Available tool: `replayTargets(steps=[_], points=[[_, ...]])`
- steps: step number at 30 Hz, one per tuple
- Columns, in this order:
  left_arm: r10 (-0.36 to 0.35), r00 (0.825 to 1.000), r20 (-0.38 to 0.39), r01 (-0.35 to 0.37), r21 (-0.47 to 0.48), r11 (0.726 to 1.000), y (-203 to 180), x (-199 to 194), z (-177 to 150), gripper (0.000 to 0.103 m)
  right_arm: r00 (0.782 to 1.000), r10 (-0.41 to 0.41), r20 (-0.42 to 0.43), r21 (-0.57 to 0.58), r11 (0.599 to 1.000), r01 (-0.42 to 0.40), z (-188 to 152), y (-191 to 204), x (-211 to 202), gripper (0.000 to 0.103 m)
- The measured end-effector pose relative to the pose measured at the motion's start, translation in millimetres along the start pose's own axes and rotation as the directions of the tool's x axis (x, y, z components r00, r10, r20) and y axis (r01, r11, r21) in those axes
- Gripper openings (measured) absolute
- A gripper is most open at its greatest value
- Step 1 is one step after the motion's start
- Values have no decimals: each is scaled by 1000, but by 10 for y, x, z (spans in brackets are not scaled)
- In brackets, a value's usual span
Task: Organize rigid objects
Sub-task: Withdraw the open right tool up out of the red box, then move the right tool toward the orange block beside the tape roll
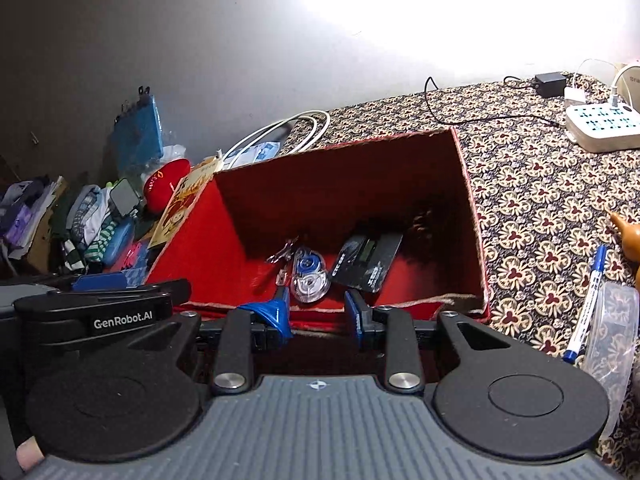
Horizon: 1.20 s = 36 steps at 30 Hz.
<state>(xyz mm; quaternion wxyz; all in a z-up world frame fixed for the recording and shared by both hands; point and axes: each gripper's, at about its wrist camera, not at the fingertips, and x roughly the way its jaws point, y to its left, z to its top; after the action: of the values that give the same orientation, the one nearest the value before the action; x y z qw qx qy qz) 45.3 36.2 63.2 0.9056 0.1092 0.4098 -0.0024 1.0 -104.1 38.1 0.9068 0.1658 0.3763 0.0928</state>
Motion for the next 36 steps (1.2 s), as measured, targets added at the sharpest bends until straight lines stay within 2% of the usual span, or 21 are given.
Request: replayTargets(steps=[10, 18, 27, 36], points=[[6, 999, -37, -7, -9, 1000, 16, -35, -143, 71, 999, 33, -16, -57, 998, -34, -116, 95, -64, 13], [7, 999, -50, -8, -12, 1000, 31, -74, -238, 71, 995, 52, -83, -71, 996, -58, -254, 140, -8, 13], [4, 994, -108, -5, -7, 1000, -12, 27, -422, 71, 986, 72, -148, -52, 995, -80, -368, 146, 77, 13], [-2, 984, -176, 1, -9, 1000, -39, 189, -594, 71, 980, 65, -189, 3, 998, -66, -459, 81, 141, 13]])
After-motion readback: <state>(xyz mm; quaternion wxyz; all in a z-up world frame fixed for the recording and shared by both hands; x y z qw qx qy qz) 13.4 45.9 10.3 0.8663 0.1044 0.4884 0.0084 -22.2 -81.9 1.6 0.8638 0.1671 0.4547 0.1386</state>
